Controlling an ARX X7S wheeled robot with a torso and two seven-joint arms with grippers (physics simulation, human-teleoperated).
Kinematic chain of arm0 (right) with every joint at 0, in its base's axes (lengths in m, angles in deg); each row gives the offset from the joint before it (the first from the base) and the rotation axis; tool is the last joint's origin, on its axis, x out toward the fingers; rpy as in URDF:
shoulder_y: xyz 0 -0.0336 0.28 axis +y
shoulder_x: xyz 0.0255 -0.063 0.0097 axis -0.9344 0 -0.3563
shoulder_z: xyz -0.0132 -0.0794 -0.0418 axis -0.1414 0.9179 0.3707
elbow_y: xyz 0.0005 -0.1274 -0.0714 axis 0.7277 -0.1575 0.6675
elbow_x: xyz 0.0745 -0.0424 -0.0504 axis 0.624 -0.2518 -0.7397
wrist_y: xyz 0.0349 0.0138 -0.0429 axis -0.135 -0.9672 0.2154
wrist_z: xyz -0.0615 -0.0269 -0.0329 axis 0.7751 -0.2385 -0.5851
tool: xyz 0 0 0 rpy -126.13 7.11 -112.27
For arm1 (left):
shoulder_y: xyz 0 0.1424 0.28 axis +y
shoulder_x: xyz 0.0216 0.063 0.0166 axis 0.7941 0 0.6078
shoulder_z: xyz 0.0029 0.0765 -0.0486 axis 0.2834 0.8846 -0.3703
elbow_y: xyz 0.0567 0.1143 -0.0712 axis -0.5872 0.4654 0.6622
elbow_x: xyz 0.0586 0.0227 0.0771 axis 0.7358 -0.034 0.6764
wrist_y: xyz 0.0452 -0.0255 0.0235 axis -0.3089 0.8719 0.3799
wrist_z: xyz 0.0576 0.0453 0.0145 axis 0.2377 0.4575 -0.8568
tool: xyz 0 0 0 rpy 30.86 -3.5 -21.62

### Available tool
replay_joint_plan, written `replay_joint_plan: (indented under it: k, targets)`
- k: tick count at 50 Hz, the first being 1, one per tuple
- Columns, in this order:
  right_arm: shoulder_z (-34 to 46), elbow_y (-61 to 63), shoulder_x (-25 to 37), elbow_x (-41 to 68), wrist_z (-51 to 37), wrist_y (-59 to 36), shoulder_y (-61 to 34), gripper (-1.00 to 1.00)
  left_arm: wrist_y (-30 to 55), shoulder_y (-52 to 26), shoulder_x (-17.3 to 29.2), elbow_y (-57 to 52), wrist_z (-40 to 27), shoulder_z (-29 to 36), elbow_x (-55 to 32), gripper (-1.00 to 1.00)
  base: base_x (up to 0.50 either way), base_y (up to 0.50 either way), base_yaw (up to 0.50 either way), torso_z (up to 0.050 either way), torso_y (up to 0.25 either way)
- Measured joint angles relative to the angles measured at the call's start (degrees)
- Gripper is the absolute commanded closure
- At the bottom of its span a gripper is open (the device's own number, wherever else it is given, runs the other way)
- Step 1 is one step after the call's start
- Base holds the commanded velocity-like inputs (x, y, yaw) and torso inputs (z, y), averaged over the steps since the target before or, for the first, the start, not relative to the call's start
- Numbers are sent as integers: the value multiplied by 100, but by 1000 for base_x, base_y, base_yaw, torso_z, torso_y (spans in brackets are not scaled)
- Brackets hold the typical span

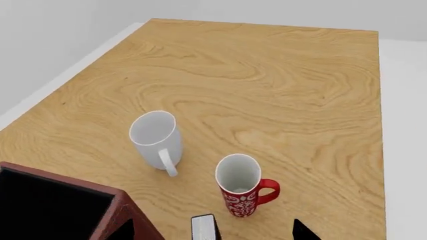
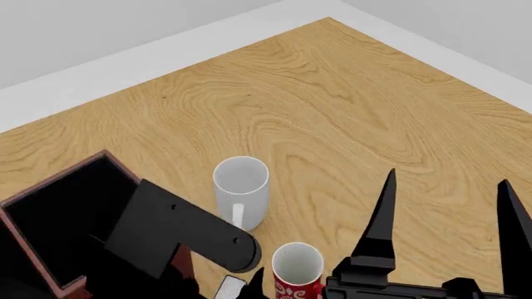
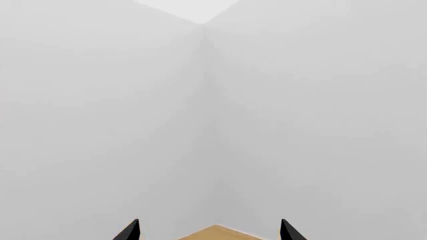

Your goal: Pick up the book and place it in the right compartment of the caddy.

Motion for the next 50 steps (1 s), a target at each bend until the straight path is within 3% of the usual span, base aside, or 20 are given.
replay_joint_plan:
  k: [24, 50]
  targets:
    - [-342, 66, 85, 159, -65, 239, 282, -100, -34, 421, -12, 943, 780, 317, 684, -100, 0, 0, 0, 0, 0]
    - [-259, -20, 122, 208, -94, 275, 230, -100, -294, 756, -361, 2491, 1791, 523, 1296, -100, 0, 0, 0, 0, 0]
